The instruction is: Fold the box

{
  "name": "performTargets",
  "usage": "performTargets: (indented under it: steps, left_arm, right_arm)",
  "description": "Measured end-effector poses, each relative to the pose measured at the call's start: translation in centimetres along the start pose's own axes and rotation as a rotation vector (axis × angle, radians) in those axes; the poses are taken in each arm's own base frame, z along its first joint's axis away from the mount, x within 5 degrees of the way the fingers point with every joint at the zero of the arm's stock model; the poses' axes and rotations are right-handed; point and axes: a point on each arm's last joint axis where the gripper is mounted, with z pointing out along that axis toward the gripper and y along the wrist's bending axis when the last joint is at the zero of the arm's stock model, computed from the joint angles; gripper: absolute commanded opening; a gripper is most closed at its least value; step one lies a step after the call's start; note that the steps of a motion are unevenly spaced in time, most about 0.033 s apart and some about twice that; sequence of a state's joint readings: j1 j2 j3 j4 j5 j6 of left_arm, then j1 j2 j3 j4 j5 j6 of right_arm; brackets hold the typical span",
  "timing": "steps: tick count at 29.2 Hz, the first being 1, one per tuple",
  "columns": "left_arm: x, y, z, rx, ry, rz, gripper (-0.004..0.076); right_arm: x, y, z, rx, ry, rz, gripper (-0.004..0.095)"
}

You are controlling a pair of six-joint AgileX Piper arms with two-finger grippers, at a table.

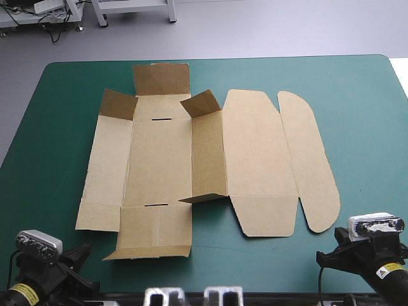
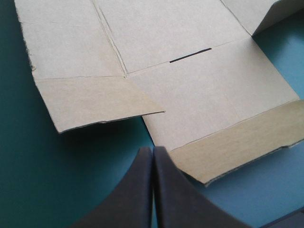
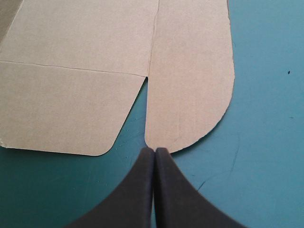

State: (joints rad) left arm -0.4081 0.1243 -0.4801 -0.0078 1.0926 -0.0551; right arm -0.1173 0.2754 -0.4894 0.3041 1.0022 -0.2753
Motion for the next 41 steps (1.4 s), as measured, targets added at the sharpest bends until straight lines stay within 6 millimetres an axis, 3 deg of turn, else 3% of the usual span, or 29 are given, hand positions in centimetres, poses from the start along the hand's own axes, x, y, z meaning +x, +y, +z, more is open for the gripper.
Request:
performTargets:
  steps: [17,20,24,30,34,41]
  left_arm:
    - [0.0,0.0,0.0,0.004,-0.002,-0.002,-0.001]
    - [-0.8,-0.3,-0.6,0.026,0.0,-0.013,-0.001]
    - [-3.6,-0.5,-1.8,0.028,0.023,0.009,-0.001]
    - [-9.9,-0.7,-2.8,0.014,0.028,0.067,-0.001]
    - [-13.1,-0.7,-1.0,-0.009,0.089,0.071,-0.001]
    - [-15.9,-0.6,3.6,-0.033,0.125,0.052,-0.001]
  right_arm:
    - [0.0,0.0,0.0,-0.001,0.001,-0.002,-0.002]
    - [0.0,0.0,0.0,-0.001,0.001,-0.002,-0.002]
    - [0.0,0.0,0.0,-0.001,0.001,-0.002,-0.002]
    - [0.0,0.0,0.0,-0.001,0.001,-0.002,-0.002]
    - [0.0,0.0,0.0,-0.001,0.001,-0.002,-0.002]
    - [0.0,0.0,0.0,-0.001,0.001,-0.002,-0.002]
